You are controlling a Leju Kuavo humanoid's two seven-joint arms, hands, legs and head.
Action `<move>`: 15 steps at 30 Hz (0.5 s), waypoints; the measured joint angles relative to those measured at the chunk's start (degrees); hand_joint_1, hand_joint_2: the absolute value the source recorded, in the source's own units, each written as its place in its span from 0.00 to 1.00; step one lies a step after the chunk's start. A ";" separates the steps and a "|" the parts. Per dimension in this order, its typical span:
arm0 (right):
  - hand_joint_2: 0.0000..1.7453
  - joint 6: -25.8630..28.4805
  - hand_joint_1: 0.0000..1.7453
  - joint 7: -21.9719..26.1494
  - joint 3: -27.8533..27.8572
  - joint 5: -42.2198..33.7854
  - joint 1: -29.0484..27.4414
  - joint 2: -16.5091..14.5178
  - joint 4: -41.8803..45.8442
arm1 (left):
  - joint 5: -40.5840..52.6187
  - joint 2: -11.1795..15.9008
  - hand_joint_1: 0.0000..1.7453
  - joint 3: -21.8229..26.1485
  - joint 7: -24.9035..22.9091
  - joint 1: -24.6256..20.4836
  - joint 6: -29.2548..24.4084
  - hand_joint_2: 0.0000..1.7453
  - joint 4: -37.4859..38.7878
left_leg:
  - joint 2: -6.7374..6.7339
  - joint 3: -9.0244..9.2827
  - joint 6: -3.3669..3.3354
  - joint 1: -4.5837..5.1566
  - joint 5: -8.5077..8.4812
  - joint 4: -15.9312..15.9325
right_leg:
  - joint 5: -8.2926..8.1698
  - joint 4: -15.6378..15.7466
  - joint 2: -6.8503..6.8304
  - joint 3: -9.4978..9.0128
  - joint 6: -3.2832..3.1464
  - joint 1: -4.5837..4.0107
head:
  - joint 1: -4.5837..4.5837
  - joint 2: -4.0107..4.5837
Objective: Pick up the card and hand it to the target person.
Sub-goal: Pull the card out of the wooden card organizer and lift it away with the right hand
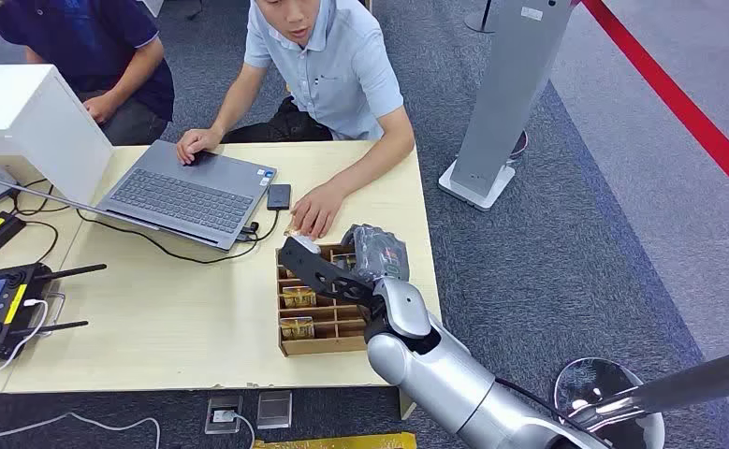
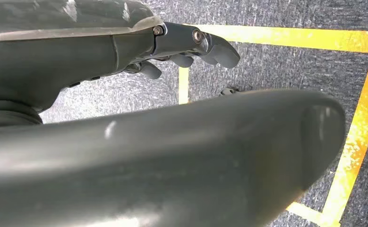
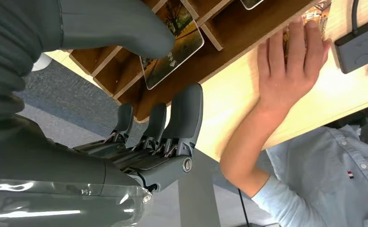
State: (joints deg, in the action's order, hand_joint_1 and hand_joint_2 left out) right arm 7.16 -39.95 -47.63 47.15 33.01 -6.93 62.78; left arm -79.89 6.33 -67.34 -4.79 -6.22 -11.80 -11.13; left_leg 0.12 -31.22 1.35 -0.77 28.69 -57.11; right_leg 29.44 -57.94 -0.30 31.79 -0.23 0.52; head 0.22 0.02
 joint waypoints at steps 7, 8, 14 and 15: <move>1.00 -0.07 0.59 0.02 -0.02 -0.02 -0.01 -0.04 -0.72 | 0.00 -0.01 0.00 0.00 -0.02 0.00 0.00 0.00 0.00 | 0.00 0.00 0.00 0.00 0.00 0.00 | 0.00 0.00 0.00 0.00 0.00 0.00 | -0.01 0.00; 1.00 -0.09 0.60 0.01 -0.02 -0.02 -0.01 -0.09 -0.77 | 0.00 -0.01 0.00 0.00 -0.02 0.00 0.01 0.00 0.00 | 0.00 0.00 0.00 0.00 0.00 0.00 | 0.00 0.00 0.00 0.00 0.00 0.00 | -0.01 0.00; 1.00 -0.28 0.57 0.01 0.00 0.00 -0.04 -0.36 -1.04 | -0.01 -0.01 0.00 0.00 -0.02 0.01 0.13 0.00 0.00 | 0.00 0.00 0.00 0.00 0.00 0.00 | 0.00 0.00 0.00 0.00 0.00 0.00 | -0.04 0.00; 1.00 -0.37 0.56 0.01 0.00 0.02 -0.05 -0.37 -1.06 | -0.01 -0.01 0.00 0.00 -0.02 0.01 0.13 0.00 0.00 | 0.00 0.00 0.00 0.00 0.00 0.00 | 0.00 0.00 0.00 0.00 0.00 0.00 | -0.03 0.00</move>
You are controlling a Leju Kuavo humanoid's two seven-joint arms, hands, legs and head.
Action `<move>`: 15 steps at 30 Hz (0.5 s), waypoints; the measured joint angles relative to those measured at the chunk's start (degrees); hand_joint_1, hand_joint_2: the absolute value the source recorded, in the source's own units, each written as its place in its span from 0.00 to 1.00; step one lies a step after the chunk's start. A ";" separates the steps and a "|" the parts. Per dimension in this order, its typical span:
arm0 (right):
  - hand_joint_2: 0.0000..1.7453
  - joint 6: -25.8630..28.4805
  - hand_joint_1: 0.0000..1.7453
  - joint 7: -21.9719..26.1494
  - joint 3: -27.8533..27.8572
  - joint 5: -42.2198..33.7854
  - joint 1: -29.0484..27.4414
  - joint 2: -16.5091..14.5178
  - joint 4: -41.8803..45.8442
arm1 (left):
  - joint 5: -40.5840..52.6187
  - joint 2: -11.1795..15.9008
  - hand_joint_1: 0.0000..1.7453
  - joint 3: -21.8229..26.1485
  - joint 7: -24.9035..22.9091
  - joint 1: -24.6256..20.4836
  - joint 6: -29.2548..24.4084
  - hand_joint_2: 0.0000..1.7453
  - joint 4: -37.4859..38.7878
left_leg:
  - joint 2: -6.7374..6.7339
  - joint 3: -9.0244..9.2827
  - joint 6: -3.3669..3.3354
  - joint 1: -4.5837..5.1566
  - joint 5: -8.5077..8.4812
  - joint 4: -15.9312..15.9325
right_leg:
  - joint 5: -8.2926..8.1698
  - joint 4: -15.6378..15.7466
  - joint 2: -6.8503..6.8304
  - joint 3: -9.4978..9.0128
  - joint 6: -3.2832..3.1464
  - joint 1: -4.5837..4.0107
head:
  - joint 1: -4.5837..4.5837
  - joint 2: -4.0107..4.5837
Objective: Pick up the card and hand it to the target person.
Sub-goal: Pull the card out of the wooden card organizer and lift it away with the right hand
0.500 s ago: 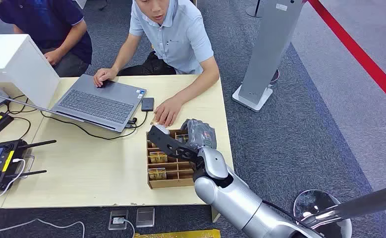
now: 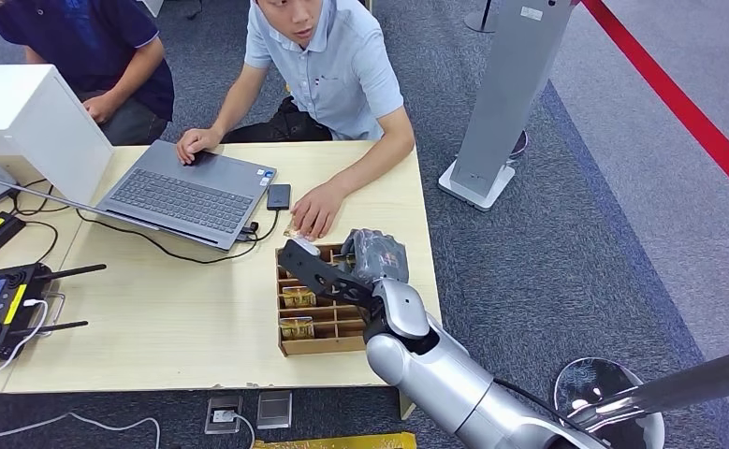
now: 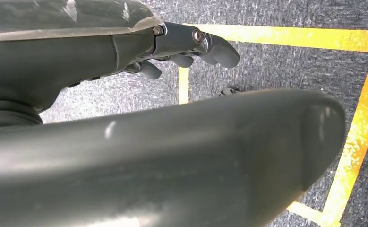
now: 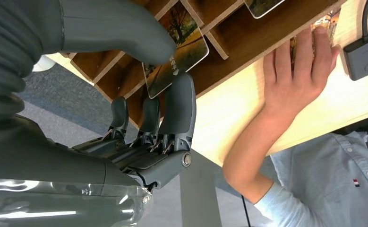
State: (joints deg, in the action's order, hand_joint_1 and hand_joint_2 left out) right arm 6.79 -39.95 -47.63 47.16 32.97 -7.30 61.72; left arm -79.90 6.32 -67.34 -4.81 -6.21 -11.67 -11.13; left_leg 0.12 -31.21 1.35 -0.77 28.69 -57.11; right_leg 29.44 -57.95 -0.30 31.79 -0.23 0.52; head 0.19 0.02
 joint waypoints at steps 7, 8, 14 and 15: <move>1.00 -0.54 0.57 0.00 0.09 0.14 -0.22 -0.11 -0.15 | -0.01 -0.01 0.00 0.00 0.00 0.00 0.02 0.00 0.00 | 0.00 0.00 0.00 0.00 0.00 0.00 | 0.00 0.00 0.00 0.00 0.00 0.00 | 0.03 0.00; 1.00 -0.56 0.57 0.00 0.09 0.14 -0.27 -0.11 -0.15 | -0.01 -0.01 0.00 0.00 0.00 0.00 0.02 0.00 0.00 | 0.00 0.00 0.00 0.00 0.00 0.00 | 0.00 0.00 0.00 0.00 0.00 0.00 | 0.03 0.00; 1.00 -0.56 0.55 0.00 0.11 0.13 -0.33 -0.11 -0.15 | -0.01 -0.01 0.00 0.00 0.00 0.00 0.02 0.00 0.00 | 0.00 0.00 0.00 0.00 0.00 0.00 | 0.00 0.00 0.00 0.00 0.00 0.00 | 0.01 0.00; 1.00 -0.56 0.55 0.00 0.11 0.10 -0.34 -0.11 -0.15 | -0.01 -0.01 0.00 0.00 -0.01 0.00 0.02 0.00 0.00 | 0.00 0.00 0.00 0.00 0.00 0.00 | 0.00 0.00 0.00 0.00 0.00 0.00 | 0.01 0.00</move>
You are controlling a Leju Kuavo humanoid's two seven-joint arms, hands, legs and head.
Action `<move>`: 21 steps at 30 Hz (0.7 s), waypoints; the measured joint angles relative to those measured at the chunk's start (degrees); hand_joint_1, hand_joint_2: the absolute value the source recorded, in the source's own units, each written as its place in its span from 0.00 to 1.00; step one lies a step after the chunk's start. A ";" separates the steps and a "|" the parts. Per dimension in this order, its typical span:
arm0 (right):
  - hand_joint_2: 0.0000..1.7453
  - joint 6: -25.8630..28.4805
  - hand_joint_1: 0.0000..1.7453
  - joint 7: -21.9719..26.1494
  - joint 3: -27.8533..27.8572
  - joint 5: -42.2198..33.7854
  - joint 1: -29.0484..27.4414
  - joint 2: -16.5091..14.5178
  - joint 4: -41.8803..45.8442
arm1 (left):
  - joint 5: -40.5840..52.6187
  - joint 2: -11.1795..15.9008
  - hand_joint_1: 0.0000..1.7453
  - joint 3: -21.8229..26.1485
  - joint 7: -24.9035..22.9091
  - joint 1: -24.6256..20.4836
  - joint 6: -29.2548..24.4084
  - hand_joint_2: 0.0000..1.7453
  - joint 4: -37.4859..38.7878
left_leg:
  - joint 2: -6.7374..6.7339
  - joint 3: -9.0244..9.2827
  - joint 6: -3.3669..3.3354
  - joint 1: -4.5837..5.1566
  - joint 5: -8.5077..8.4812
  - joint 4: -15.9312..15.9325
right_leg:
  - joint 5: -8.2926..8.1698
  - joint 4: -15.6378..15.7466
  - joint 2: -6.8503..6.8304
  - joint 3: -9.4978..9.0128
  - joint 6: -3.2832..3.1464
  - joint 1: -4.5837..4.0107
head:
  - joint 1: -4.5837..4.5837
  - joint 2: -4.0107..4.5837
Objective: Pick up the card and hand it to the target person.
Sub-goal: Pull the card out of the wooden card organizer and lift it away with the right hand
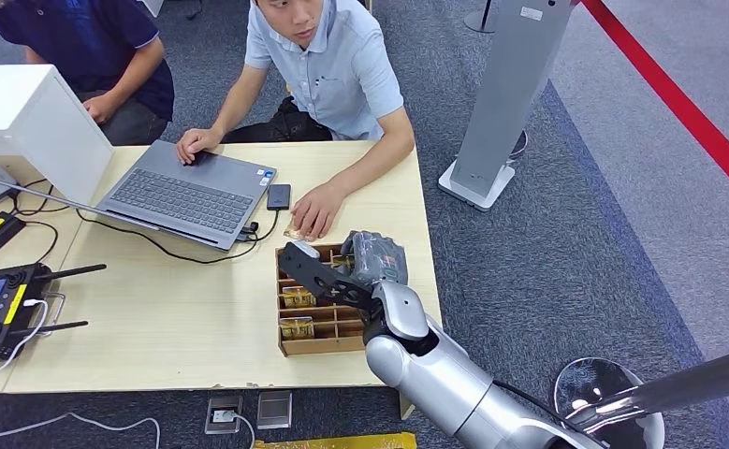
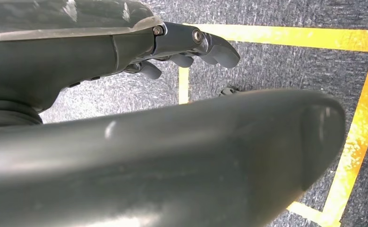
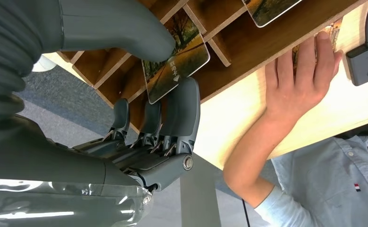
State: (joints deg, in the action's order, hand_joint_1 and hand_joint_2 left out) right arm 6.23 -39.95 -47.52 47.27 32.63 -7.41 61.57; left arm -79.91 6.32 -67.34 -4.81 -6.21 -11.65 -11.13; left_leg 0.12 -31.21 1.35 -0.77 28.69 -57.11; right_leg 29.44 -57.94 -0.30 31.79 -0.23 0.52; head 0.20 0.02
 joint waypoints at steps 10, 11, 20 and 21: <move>1.00 -0.31 0.46 -0.01 0.01 0.03 -0.62 0.00 -0.11 | 0.02 0.00 0.00 -0.01 -0.08 0.00 0.01 0.00 0.00 | 0.00 0.00 0.00 0.00 0.00 0.00 | 0.00 0.00 0.00 0.00 0.00 0.00 | 0.02 0.00; 1.00 -0.46 0.45 -0.01 0.02 0.12 -0.68 0.00 -0.13 | 0.03 0.00 0.00 -0.02 -0.08 0.00 0.01 0.00 0.00 | 0.00 0.00 0.00 0.00 0.00 0.00 | 0.00 0.00 0.00 0.00 0.00 0.00 | 0.02 0.00; 1.00 -1.12 0.64 -0.01 0.44 0.93 -1.43 0.00 -0.35 | 0.20 0.00 0.00 -0.05 -0.10 0.00 0.11 0.00 0.00 | 0.00 0.01 0.00 0.00 0.00 0.00 | 0.00 0.00 0.00 -0.01 0.00 0.00 | 0.01 0.00; 1.00 -1.17 0.69 -0.01 0.50 0.97 -1.51 0.00 -0.35 | 0.20 0.00 0.00 -0.05 -0.10 0.00 0.15 0.00 0.00 | 0.00 0.01 0.00 0.00 0.00 0.00 | 0.00 0.00 0.00 -0.01 0.00 0.00 | 0.01 0.00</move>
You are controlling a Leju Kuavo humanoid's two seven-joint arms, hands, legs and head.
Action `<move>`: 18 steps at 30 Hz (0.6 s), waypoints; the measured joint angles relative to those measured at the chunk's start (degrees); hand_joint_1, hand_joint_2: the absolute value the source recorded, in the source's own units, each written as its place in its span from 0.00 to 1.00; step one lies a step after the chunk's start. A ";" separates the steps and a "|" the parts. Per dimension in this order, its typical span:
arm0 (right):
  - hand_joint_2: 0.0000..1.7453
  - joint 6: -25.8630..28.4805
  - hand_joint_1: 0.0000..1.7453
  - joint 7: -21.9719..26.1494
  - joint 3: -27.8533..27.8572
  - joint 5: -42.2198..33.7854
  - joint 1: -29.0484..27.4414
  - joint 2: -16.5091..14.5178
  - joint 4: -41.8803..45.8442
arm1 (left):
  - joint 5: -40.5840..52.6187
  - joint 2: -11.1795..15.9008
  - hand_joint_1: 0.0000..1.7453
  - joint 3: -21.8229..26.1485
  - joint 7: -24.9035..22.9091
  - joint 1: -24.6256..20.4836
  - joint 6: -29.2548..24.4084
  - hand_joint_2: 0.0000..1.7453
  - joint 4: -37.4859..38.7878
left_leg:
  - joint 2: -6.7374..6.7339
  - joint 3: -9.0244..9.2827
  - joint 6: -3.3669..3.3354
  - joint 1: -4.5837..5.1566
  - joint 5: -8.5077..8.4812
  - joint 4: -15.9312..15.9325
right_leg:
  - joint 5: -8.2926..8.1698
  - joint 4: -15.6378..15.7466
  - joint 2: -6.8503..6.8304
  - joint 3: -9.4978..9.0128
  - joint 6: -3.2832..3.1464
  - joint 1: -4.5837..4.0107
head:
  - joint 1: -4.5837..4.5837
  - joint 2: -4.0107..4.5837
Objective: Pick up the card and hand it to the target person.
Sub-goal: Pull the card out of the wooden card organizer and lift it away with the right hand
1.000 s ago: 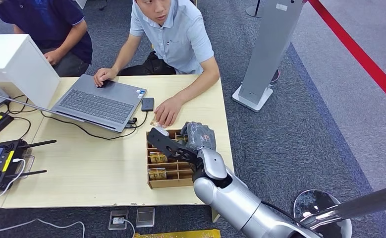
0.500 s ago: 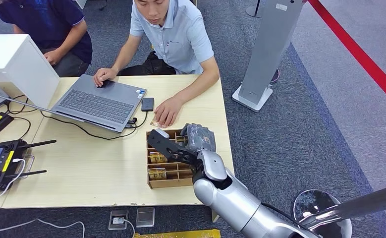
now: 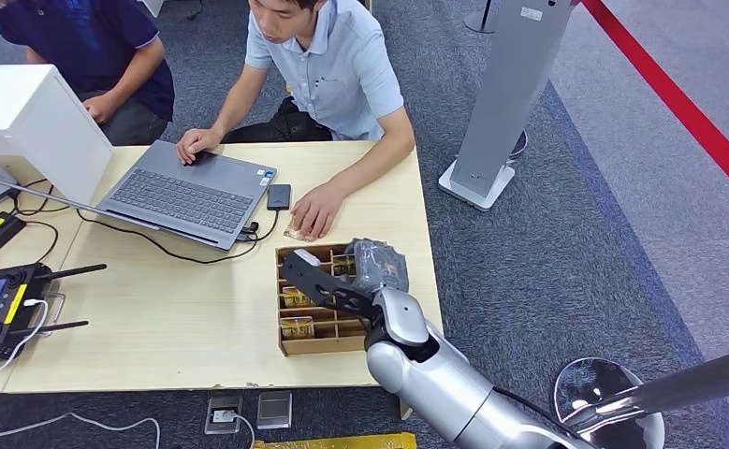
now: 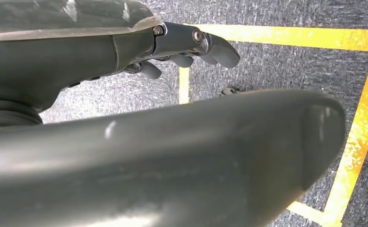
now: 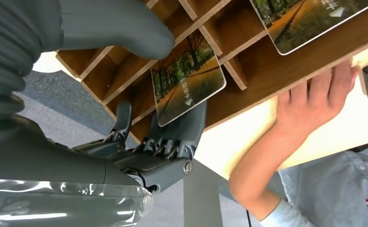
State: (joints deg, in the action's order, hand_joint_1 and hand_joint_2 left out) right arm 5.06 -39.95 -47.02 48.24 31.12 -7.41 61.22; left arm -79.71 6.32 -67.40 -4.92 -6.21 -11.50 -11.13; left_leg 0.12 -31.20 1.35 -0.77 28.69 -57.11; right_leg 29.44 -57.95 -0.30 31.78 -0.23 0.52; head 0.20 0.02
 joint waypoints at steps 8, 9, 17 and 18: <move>1.00 -0.25 0.86 0.00 0.36 0.11 -0.10 0.02 0.00 | 0.00 0.00 0.00 -0.01 0.00 0.00 0.05 0.00 0.00 | 0.00 0.00 0.00 0.00 0.00 0.00 | 0.00 0.00 0.00 0.01 0.00 0.00 | -0.01 0.00; 1.00 -0.30 0.85 0.00 0.43 0.28 -0.11 0.02 0.01 | 0.00 0.00 0.00 -0.02 0.00 0.00 0.05 0.00 0.00 | 0.00 0.00 0.00 0.00 0.00 0.00 | 0.00 0.00 0.00 0.01 0.00 0.00 | -0.01 0.00; 1.00 -0.44 0.77 0.00 0.62 0.74 -0.16 0.02 0.13 | 0.02 0.00 0.00 -0.05 0.14 0.00 0.04 0.00 0.00 | 0.00 0.00 0.00 0.00 0.00 0.00 | 0.00 0.00 0.00 0.00 0.00 0.00 | 0.01 0.00; 1.00 -0.36 0.77 0.00 0.61 0.49 -0.16 0.03 0.21 | 0.02 0.00 0.00 -0.05 0.20 0.00 0.03 0.00 0.00 | 0.00 0.00 0.00 0.00 0.00 0.00 | 0.00 0.00 0.00 0.00 0.00 0.00 | 0.02 0.00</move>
State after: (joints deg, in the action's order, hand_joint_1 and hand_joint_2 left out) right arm 4.70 -39.95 -46.41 48.73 30.96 -7.38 61.43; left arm -79.69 6.32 -67.45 -4.72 -6.21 -11.47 -11.13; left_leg 0.12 -31.20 1.35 -0.77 28.70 -57.11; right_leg 29.44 -57.94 -0.30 31.79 -0.23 0.52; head 0.22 0.02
